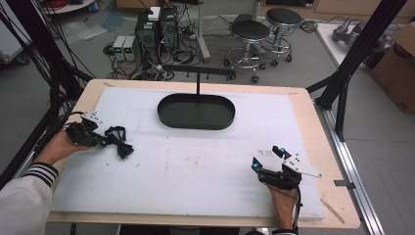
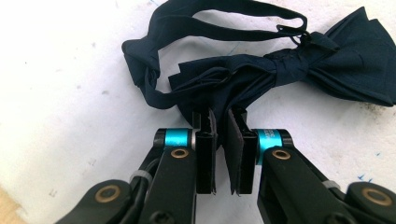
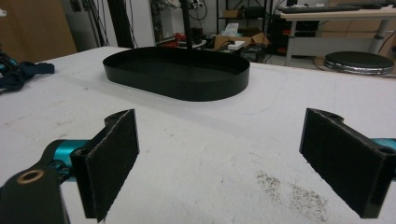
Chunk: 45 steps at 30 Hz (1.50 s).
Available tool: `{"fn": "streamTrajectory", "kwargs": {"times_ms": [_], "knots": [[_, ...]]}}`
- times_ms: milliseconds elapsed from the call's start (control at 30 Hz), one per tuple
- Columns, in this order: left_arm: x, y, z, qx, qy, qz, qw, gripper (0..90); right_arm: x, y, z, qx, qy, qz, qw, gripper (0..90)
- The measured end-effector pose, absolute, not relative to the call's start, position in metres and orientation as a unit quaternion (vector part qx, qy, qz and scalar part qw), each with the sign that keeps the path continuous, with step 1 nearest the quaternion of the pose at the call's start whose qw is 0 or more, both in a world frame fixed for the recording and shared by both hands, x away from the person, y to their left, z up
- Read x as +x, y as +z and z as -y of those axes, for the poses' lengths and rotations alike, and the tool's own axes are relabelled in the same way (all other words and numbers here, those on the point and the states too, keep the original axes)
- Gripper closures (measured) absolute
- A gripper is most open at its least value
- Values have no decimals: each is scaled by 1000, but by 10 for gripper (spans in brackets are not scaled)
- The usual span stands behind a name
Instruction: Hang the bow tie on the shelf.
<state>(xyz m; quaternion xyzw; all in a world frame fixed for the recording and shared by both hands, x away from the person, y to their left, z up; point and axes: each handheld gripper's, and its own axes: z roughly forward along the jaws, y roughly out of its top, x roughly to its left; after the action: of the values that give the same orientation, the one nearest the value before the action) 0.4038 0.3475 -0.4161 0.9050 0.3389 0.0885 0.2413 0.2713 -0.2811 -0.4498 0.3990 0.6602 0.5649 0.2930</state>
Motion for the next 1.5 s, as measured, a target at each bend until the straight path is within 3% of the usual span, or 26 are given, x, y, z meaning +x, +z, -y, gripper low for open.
{"fn": "streamTrajectory", "kwargs": {"times_ms": [267,767,1500], "knots": [[402,-414,-347,902,89,-345,244,830,271,-450,281,400,564,-661,293,107],[393,-386,-347,862,131,-365,327,832,272,-450,281,401,563,-661,293,107],[388,-341,-292,816,196,-349,417,832,272,-450,280,399,561,-663,294,107]]}}
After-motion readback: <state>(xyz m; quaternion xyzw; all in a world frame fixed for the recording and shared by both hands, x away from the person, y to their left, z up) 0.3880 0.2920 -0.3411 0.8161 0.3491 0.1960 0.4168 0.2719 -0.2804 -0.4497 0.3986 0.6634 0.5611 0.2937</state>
